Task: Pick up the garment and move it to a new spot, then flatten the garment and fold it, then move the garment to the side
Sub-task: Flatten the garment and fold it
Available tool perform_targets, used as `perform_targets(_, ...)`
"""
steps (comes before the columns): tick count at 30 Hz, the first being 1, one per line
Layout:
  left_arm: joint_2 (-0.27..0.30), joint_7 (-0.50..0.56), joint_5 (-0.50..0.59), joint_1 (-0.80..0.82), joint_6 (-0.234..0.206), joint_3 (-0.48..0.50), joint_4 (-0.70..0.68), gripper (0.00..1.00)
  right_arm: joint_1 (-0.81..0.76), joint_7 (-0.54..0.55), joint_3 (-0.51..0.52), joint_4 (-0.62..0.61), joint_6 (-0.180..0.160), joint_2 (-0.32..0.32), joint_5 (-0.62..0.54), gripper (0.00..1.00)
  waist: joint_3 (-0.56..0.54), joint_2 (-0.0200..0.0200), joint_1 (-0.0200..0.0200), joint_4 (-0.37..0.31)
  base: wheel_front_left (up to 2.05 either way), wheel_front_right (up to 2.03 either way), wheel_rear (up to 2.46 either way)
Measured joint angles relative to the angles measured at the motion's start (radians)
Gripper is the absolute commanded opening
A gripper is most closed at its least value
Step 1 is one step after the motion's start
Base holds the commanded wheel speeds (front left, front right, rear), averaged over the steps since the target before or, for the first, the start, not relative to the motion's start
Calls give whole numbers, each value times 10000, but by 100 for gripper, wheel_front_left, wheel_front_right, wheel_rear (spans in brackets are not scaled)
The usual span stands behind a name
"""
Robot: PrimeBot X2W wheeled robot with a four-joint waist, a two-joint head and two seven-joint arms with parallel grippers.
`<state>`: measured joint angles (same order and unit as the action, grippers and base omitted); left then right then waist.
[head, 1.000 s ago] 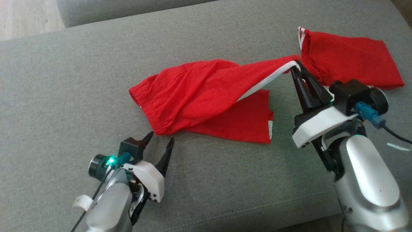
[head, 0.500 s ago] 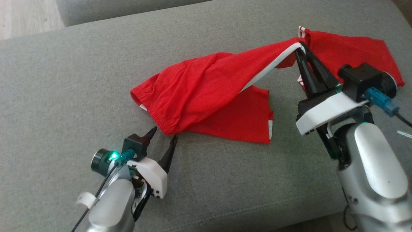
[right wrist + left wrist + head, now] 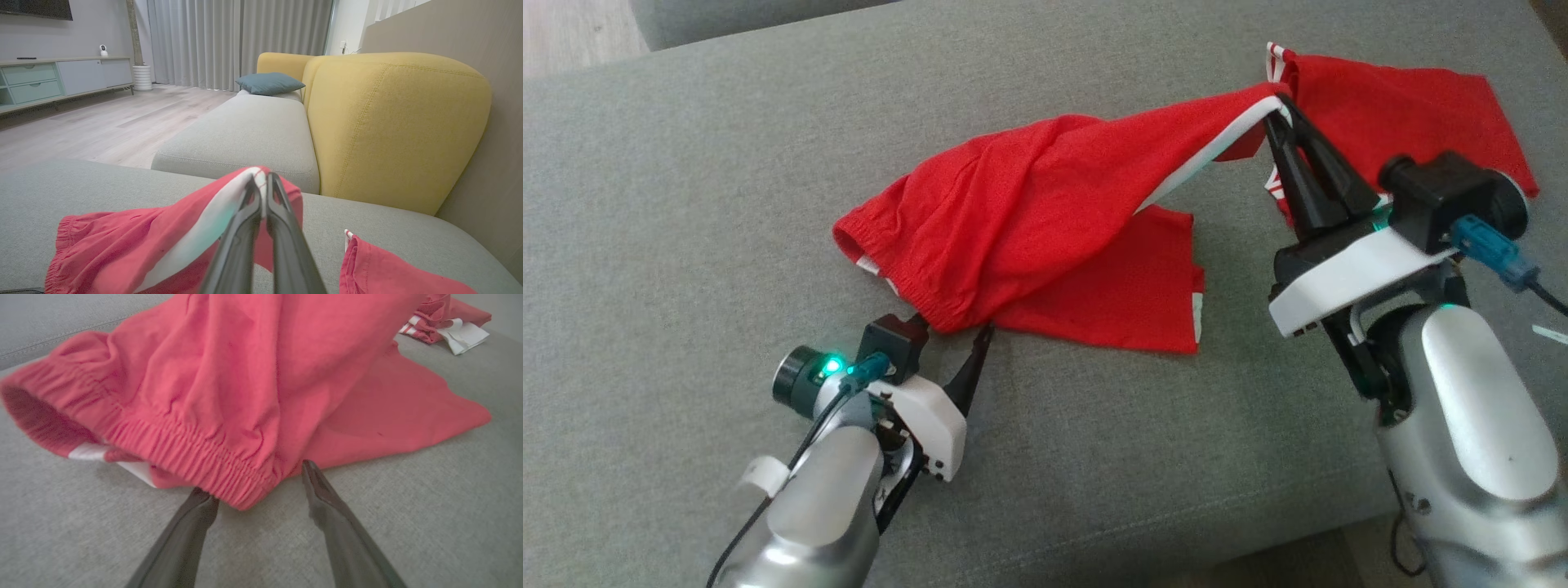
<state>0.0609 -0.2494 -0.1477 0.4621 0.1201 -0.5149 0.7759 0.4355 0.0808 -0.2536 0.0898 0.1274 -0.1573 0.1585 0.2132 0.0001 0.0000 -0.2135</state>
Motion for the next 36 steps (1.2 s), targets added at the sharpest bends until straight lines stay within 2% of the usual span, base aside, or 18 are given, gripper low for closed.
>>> perform_targets(2, -2, 0, 2, 24, 2, -67, -4, 100, 68, 0, 8, 10, 0, 0, 0, 0, 12, 0, 0, -3, 0, 0, 0)
perform_targets(3, -6, 0, 2, 24, 4, -102, -10, 56, 70, -2, 10, 15, 0, 0, 0, 0, 7, 0, 0, 5, 0, 0, 0)
perform_targets(5, -2, 0, 2, 22, 6, -107, -125, 0, 68, -2, 44, 94, 0, 0, 2, 0, -25, 0, 0, 40, 0, 0, 0)
perform_targets(10, 38, 0, 0, 4, 29, 27, -790, 0, 66, -6, 173, 282, 0, -104, 0, 0, -132, 0, 0, 188, 0, 0, 0)
perform_targets(17, 311, -2, -77, -120, 19, 493, -2288, 0, 64, -31, 382, 646, 0, -658, -4, 0, -457, 0, 0, 576, 0, 0, 0)
perform_targets(23, 589, -2, -568, -66, 31, 940, -3438, 0, 196, -332, 238, 692, 0, -1072, 31, 0, -885, 0, 0, 790, 0, 0, 0)
perform_targets(27, 930, 217, -884, 264, 33, 1154, -4002, 0, 741, -476, -92, 708, 2, -1344, 194, 0, -1192, 0, 0, 881, 0, 0, 0)
perform_targets(33, 1442, 1206, -1574, 1469, 42, 1536, -5078, 0, 2048, -1076, -380, 1024, 2, -1657, 366, 0, -1748, 0, 0, 819, 0, 0, 0)
perform_targets(36, 1411, 1457, -2080, 1823, 42, 1797, -5200, 0, 2698, -1346, -453, 1256, 0, -1680, 451, 0, -1882, 0, 0, 756, 0, 0, 0)
